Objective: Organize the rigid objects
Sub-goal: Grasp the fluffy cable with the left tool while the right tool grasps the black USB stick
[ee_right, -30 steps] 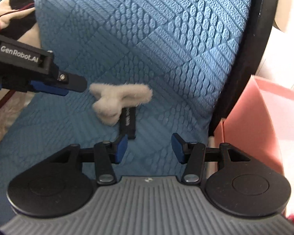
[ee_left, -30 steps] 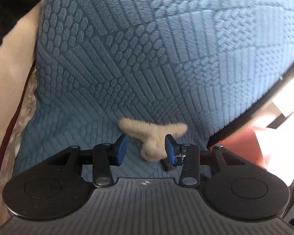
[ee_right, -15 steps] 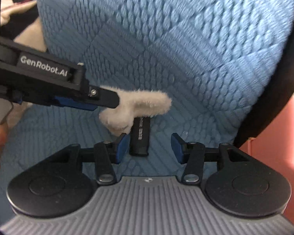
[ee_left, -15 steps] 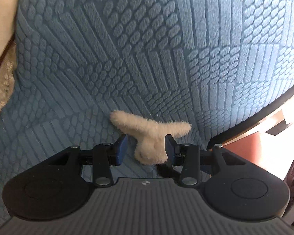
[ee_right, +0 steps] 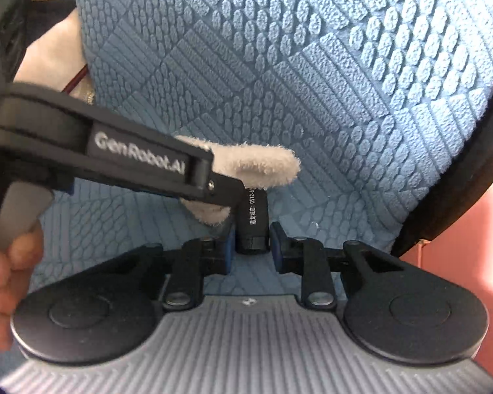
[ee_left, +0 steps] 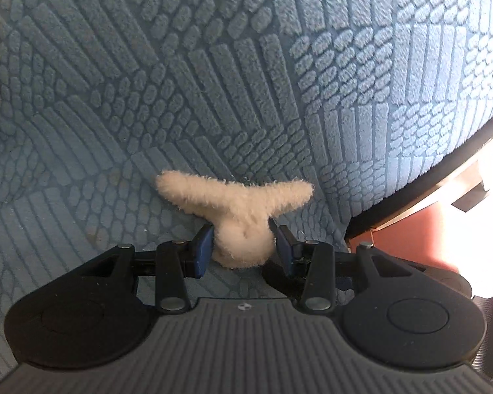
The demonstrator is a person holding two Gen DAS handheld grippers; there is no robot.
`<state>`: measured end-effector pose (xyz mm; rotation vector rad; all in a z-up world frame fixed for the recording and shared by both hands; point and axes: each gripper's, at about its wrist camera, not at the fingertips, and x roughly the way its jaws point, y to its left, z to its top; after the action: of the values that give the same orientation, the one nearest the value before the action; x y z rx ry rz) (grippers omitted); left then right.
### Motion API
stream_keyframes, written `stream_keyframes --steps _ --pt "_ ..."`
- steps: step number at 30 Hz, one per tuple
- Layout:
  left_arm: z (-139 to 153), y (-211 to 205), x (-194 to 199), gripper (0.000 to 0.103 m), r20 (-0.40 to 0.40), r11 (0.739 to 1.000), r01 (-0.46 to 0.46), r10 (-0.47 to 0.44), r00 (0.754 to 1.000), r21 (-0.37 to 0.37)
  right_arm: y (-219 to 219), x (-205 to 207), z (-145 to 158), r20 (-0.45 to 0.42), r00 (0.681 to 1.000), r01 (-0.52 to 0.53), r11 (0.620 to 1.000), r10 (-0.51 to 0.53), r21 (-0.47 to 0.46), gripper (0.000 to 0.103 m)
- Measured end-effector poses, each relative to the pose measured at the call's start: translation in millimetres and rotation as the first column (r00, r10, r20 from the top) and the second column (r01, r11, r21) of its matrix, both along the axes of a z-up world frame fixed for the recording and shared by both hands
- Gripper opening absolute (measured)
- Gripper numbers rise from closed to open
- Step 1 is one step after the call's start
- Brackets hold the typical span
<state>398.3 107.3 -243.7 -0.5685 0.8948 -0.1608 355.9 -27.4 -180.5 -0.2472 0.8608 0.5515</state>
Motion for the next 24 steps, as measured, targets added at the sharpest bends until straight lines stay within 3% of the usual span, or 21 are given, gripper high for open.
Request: stream_keyframes --steps 7,8,14,24 --pt "-3.9 -17.2 4.2 0.046 -0.001 0.998 0.017 -0.017 1.0 0.064 -20.0 -2.9 16.6 0.007 1.0 0.002 1.0 -0.002 -0.01 0.026" --pt "-5.0 -18.5 5.2 0.042 -0.008 0.998 0.015 -0.014 1.0 0.064 -22.1 -2.2 17.5 -0.005 1.0 0.004 1.0 -0.004 0.002 0.026" --pt "3.3 -3.1 -4.9 0.04 -0.025 0.999 -0.007 0.008 1.0 0.051 -38.4 -5.0 23.1 -0.015 0.999 0.037 0.999 -0.036 0.008 0.026" --pt "14.8 10.6 -49.5 0.039 -0.032 0.999 -0.034 0.034 0.999 0.004 -64.8 -55.3 31.9 -0.052 0.996 0.078 0.996 -0.076 0.039 0.026"
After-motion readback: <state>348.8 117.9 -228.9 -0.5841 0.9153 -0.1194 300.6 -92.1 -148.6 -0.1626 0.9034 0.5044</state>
